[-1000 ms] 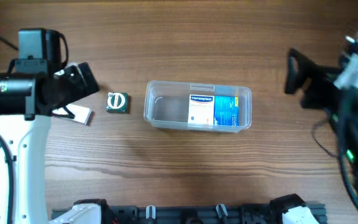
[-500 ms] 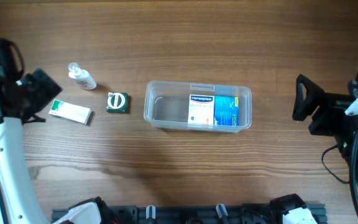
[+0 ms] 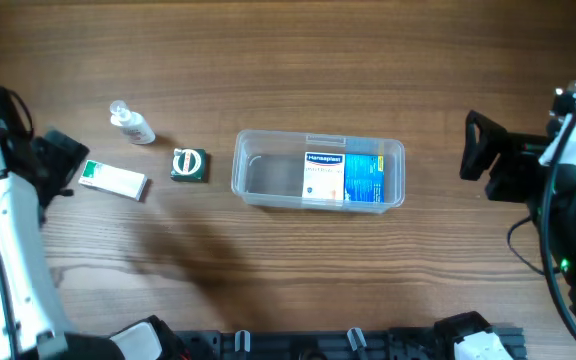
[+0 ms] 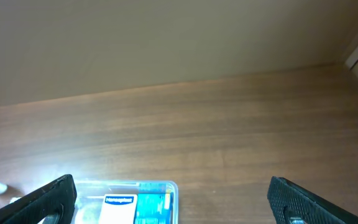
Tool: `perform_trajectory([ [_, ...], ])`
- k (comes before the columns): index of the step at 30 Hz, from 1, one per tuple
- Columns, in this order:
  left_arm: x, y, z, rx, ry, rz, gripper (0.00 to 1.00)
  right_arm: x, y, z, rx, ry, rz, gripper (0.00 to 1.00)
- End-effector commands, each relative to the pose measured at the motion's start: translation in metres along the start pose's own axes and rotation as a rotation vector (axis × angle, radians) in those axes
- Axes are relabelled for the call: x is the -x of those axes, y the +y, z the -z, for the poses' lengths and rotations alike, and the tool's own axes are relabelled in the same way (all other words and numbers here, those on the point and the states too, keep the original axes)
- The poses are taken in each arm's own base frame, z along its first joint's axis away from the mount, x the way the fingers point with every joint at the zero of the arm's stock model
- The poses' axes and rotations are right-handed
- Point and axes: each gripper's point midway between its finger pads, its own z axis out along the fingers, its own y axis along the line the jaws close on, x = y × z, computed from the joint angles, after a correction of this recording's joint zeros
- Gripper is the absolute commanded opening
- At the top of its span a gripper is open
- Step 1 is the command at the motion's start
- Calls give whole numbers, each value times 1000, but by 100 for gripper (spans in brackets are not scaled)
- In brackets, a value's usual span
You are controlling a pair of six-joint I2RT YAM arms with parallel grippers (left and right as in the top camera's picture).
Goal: Pack container
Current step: 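Grasp the white-green medicine box with the left gripper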
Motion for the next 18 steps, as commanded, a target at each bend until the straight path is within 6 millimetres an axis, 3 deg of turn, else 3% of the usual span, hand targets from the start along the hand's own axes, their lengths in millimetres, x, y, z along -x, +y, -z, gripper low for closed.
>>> perform_trajectory([
  [1, -22, -9, -51, -76, 101, 126, 100, -2, -2, -11, -28, 24, 17, 100],
  [9, -17, -27, -91, -116, 108, 179, 100, -10, 3, -41, -46, 105, 38, 100],
  [18, -38, -32, -148, -64, 254, 192, 100, -31, 10, -90, -77, 239, 70, 100],
])
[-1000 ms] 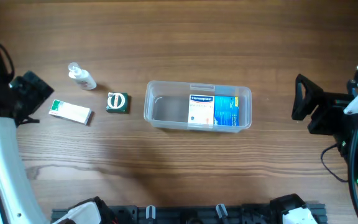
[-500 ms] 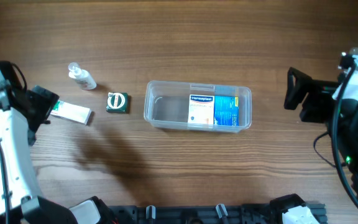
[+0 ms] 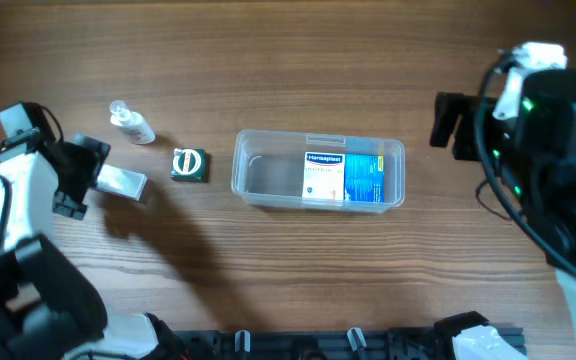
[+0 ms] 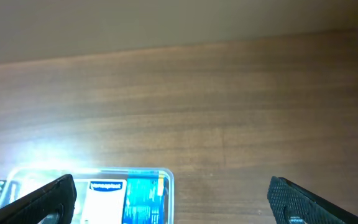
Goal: Pack container
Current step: 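Grasp the white-green medicine box with the left gripper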
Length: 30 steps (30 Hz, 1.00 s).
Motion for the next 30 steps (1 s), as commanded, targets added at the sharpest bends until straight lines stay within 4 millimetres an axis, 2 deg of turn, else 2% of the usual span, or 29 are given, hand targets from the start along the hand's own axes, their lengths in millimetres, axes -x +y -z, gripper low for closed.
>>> perform_trajectory([
  [1, -10, 4, -21, 21, 73, 32, 100, 0, 0, -24, -36, 39, 22, 100],
  [3, -12, 6, -26, 32, 85, 34, 100, 44, 6, -39, -48, -123, -5, 100],
  [4, -12, 7, -26, 34, 87, 34, 100, 57, 15, -46, -9, -162, -38, 100],
  [6, -12, 6, -26, 33, 86, 33, 100, 62, 34, -58, 76, -164, -48, 100],
  [9, -10, 4, -26, 22, 76, 10, 100, 64, 38, -72, 75, -160, -32, 100],
  [12, -4, -1, -27, 0, 54, -27, 100, 65, 38, -77, 65, -161, -1, 100],
  [22, 7, -13, -29, -44, 9, -55, 100, 59, 35, -70, 60, -145, 18, 100],
  [30, -2, -10, -53, -28, 76, -50, 97, 44, 33, -77, 46, -78, 32, 100],
])
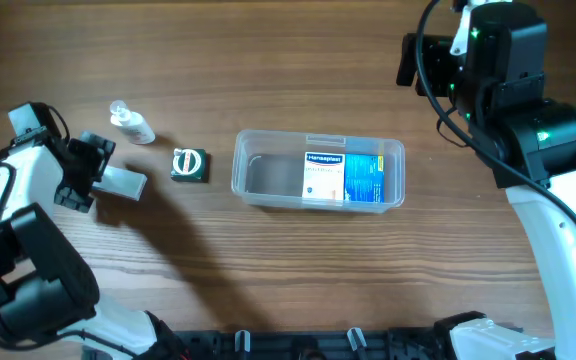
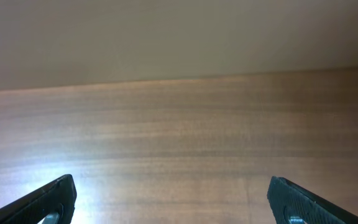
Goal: Pack container
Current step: 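Grasp the white-green medicine box with the left gripper, then carry the medicine box right and lower it into the container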
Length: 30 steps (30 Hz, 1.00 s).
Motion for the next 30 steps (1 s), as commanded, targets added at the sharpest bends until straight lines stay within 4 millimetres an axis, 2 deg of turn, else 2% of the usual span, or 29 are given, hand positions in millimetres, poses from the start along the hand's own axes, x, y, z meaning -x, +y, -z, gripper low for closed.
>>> perform_trajectory([
  [1, -12, 5, -21, 12, 74, -10, 96, 0, 0, 2, 9, 2, 13, 100],
  [7, -14, 8, -28, 26, 89, -8, 91, 0, 0, 1, 9, 4, 13, 100],
  [9, -14, 8, -28, 26, 89, -8, 83, 0, 0, 1, 9, 3, 14, 100],
  [14, -15, 9, -28, 31, 94, -6, 52, 0, 0, 1, 9, 3, 13, 100],
  [17, -18, 14, -26, 45, 107, -6, 52, 0, 0, 1, 9, 4, 14, 100],
  [19, -18, 15, -22, 46, 110, -23, 41, 0, 0, 1, 9, 4, 14, 100],
  [24, -16, 11, 6, 20, 75, -52, 34, 0, 0, 1, 9, 4, 14, 100],
  [30, -16, 6, 76, -49, -30, -88, 34, 0, 0, 1, 9, 4, 14, 100],
])
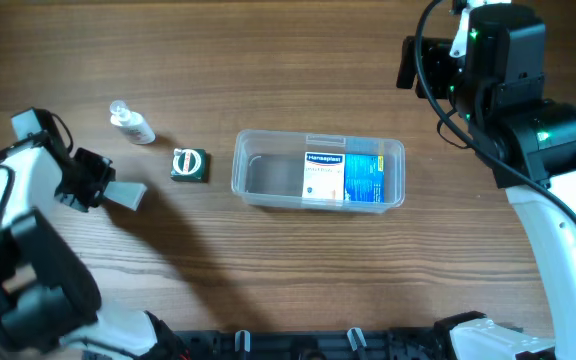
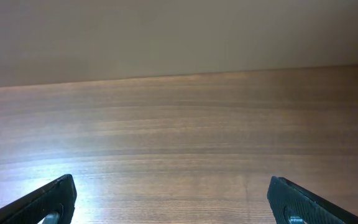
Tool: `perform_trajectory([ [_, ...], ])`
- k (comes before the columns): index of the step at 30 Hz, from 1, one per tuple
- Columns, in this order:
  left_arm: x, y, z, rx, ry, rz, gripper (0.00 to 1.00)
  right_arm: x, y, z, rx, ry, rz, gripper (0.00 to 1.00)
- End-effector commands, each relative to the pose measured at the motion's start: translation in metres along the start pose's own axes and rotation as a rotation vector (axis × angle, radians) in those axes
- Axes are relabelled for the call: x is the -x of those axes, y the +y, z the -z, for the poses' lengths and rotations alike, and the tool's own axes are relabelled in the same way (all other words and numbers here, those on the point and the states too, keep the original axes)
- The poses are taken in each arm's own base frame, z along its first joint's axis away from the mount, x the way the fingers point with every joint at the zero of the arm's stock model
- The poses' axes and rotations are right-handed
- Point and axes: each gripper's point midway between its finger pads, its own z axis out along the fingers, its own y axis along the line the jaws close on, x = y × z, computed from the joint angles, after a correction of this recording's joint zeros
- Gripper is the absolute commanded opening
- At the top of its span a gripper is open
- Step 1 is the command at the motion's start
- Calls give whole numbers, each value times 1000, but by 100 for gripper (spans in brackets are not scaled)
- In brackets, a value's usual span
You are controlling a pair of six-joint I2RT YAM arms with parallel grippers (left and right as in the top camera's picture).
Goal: Pack container
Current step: 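Carry the medicine box right and lower it into the container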
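Observation:
A clear plastic container (image 1: 253, 172) stands mid-table with a blue and white plaster box (image 1: 343, 177) inside it. To its left lie a dark green square item with a white ring (image 1: 188, 164) and a small clear bottle (image 1: 131, 124). My left gripper (image 1: 96, 186) is shut on the left end of a small white box (image 1: 128, 194), which looks tilted. My right gripper (image 1: 409, 62) is at the far right, beyond the container. In the right wrist view it (image 2: 173, 205) is open over bare wood, with nothing between its fingers.
The wooden table (image 1: 268, 60) stretches on all sides of the container. A black rail (image 1: 348, 342) runs along the near edge. The right arm's body (image 1: 528, 120) stands over the table's right side.
The left gripper and the white box have shifted slightly toward the near edge, and the box now looks tilted and greyer. The right arm has not moved.
Both arms were at the table's sides and the white box lay flat left of the green item. Then the left gripper was at the box's left end while the right arm was farther back. Later the left fingers straddled the box, and now they hold it.

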Motion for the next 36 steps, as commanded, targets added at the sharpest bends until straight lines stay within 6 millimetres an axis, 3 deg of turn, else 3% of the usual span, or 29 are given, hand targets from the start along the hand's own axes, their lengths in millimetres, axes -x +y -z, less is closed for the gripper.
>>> perform_trajectory([
  [1, 0, -6, 65, -88, -126, -42, 35, 2, 1, 1, 10, -4, 9, 100],
  [4, -20, -11, 107, -187, -153, -67, 37, 2, 1, 1, 10, -4, 9, 100],
  [10, -95, -49, 191, -524, -163, -250, 37, 2, 1, 1, 10, -4, 9, 100],
  [16, -155, -76, 241, -726, -229, -486, 39, 2, 1, 1, 10, -4, 9, 100],
  [18, -172, -88, 251, -781, -264, -640, 41, 2, 1, 1, 10, -4, 9, 100],
  [22, -203, -108, 256, -827, -339, -992, 46, 2, 1, 1, 10, -4, 9, 100],
  [26, -228, -130, 246, -809, -437, -1345, 49, 2, 1, 1, 10, -4, 9, 100],
  [29, -243, -150, 238, -815, -480, -1489, 49, 2, 1, 1, 10, -4, 9, 100],
  [33, -268, -178, 218, -821, -540, -1751, 48, 2, 1, 1, 10, -4, 9, 100],
  [36, -278, -188, 193, -777, -550, -1922, 39, 2, 1, 1, 10, -4, 9, 100],
])
